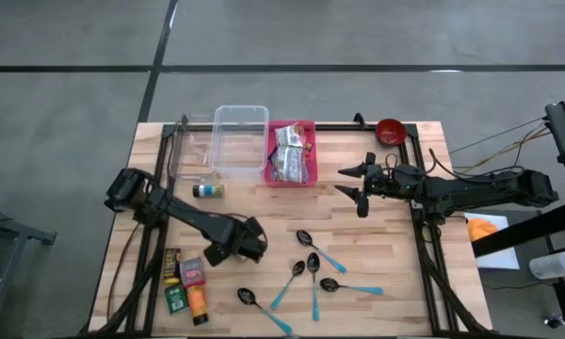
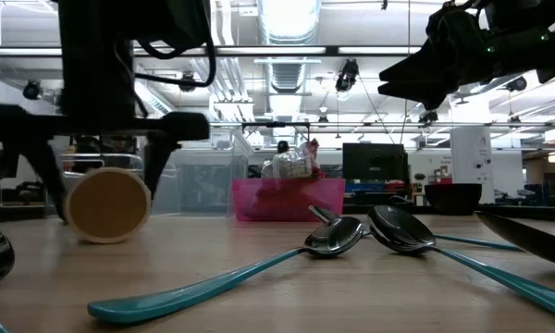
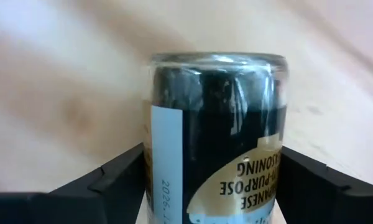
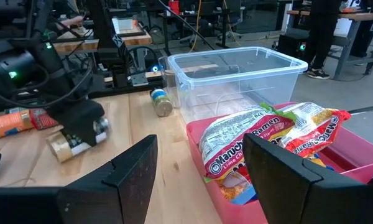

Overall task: Pick & Place Food Item
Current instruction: Put the gold seasoning bottle into the right transparent bin

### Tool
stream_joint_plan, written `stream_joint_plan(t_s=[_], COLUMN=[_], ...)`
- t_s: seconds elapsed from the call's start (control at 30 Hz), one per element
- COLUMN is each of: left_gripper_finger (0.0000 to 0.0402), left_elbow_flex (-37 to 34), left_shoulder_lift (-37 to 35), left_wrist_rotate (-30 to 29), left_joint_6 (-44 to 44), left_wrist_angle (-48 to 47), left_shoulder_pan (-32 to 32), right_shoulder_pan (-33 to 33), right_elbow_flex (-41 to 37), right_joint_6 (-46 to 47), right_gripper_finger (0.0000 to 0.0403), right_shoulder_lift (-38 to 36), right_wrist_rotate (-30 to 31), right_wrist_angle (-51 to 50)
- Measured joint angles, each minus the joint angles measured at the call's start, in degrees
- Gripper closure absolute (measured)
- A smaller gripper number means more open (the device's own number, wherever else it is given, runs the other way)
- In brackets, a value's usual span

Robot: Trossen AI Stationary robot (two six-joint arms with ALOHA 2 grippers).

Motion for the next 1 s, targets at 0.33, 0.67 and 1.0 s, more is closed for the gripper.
stream_joint_plan(t_s=[0.33,0.67,1.0], left_gripper_finger=[0.0133,0.0099,0.0095], left_elbow_flex=[0.0,0.0,0.1], left_shoulder_lift=[-0.3,-0.3,-0.3], left_wrist_rotate=[-10.3,-11.0,-11.0], left_joint_6=[33.6,48.4,71.7], left_wrist_angle=[2.8,5.1,6.9], left_shoulder_pan=[0.2,0.9,1.0], right_shoulder_pan=[0.0,0.0,0.0], right_elbow_flex=[0.0,0.0,0.0], right_joint_6=[0.0,0.0,0.0], right_gripper_finger=[0.0168,0.0168,0.0168], right_shoulder_lift=[0.0,0.0,0.0], right_wrist_rotate=[0.0,0.0,0.0], right_wrist_angle=[0.0,0.0,0.0])
